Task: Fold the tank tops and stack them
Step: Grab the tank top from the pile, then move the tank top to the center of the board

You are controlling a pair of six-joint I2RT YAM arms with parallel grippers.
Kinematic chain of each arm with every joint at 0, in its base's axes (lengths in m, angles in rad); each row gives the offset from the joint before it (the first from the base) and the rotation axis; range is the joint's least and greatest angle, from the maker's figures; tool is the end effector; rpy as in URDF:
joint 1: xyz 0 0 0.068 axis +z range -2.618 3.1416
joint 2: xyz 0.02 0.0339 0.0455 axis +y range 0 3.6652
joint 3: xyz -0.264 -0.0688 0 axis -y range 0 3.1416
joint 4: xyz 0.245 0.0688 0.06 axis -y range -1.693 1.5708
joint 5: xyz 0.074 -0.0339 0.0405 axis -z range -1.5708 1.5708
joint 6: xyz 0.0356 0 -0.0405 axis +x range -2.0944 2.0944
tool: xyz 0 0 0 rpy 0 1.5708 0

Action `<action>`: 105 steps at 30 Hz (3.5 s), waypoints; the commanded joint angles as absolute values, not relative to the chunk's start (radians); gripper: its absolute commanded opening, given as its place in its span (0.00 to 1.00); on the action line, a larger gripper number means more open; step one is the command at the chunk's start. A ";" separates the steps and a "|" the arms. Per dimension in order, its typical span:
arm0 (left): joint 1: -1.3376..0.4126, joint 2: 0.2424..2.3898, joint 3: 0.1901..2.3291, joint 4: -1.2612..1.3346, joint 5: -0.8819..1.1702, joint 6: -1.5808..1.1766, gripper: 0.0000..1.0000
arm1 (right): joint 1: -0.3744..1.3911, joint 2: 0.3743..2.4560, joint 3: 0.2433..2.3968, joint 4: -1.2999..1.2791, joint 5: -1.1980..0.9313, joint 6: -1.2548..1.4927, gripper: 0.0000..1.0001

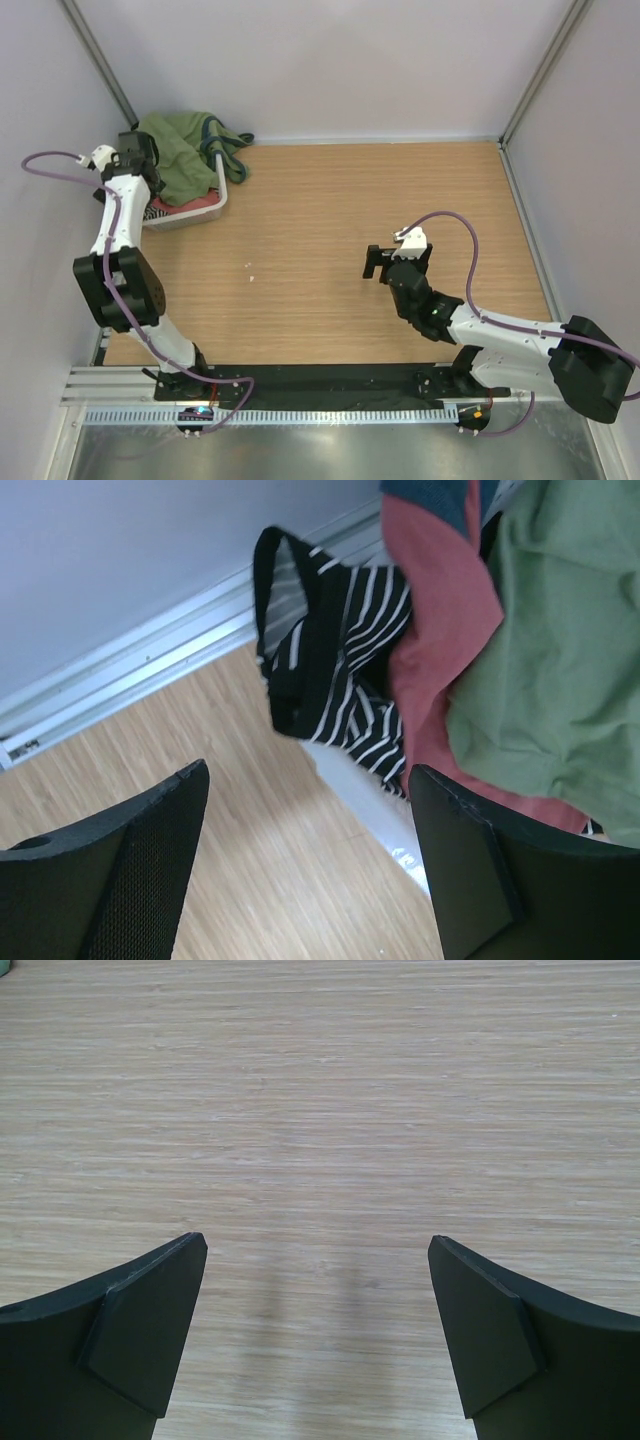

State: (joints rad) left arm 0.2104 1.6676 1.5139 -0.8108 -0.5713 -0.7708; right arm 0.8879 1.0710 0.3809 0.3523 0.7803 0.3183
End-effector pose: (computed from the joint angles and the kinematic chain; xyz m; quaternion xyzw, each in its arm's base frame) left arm 0.3442 0.0932 0.3126 -0.5056 0.7681 0.1792 0.3496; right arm 0.1547 0.1504 0.2026 -0.0010 0.7860 0.0477 0.6164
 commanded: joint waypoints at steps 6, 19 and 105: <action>0.224 1.841 1.756 -0.924 -0.617 -0.713 0.74 | 0.887 1.048 0.376 0.406 0.788 0.337 1.00; 0.273 1.878 1.664 -0.854 -0.535 -0.693 0.09 | 0.885 1.058 0.380 0.407 0.787 0.339 1.00; -0.876 1.858 1.985 -0.680 -0.135 -0.945 0.98 | 0.885 0.713 0.169 0.546 0.744 0.262 0.86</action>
State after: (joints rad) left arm -0.9142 1.9629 1.9625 -0.5564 -0.1043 -1.0313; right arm 0.8879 0.6960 0.1673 0.4782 0.7380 0.2600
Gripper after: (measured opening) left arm 0.933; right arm 0.862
